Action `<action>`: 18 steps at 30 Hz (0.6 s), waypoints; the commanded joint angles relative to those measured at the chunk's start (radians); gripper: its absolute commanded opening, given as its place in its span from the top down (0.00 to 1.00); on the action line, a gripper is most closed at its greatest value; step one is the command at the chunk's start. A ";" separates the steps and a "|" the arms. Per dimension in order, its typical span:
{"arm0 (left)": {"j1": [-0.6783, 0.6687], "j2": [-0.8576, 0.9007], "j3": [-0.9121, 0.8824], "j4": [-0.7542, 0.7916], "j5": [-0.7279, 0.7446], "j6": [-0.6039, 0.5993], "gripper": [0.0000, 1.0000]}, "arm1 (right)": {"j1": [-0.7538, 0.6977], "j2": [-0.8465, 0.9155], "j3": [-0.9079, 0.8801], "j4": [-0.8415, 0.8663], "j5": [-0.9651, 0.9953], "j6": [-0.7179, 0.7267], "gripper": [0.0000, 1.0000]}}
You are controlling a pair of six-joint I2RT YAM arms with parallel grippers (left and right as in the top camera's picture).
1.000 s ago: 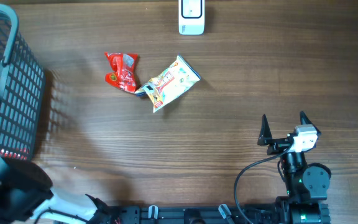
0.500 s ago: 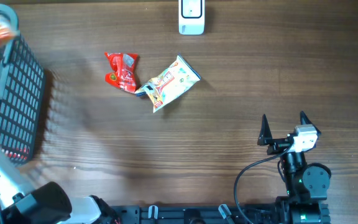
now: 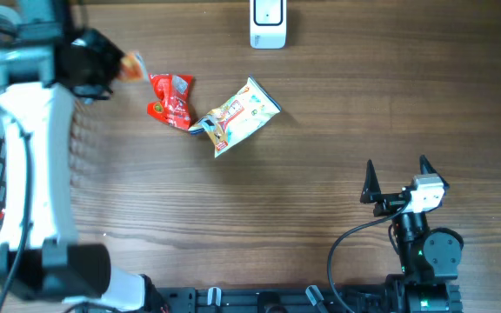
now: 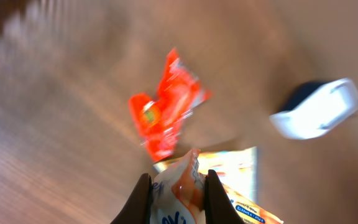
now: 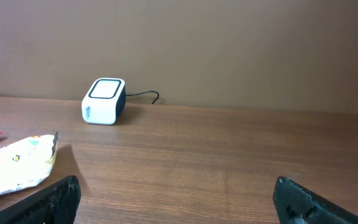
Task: Scan the item barcode
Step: 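Lift the orange box out and drop it beside the red bag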
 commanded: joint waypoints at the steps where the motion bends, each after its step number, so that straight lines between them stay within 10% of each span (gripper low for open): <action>1: -0.050 0.106 -0.100 -0.001 -0.066 0.024 0.96 | 0.004 -0.007 -0.002 0.002 0.014 0.008 0.00; 12: -0.092 0.311 -0.171 0.000 -0.052 0.025 0.92 | 0.004 -0.007 -0.002 0.002 0.014 0.008 0.00; 18: -0.092 0.329 -0.171 0.000 -0.051 0.025 0.44 | 0.004 -0.007 -0.002 0.002 0.014 0.008 0.00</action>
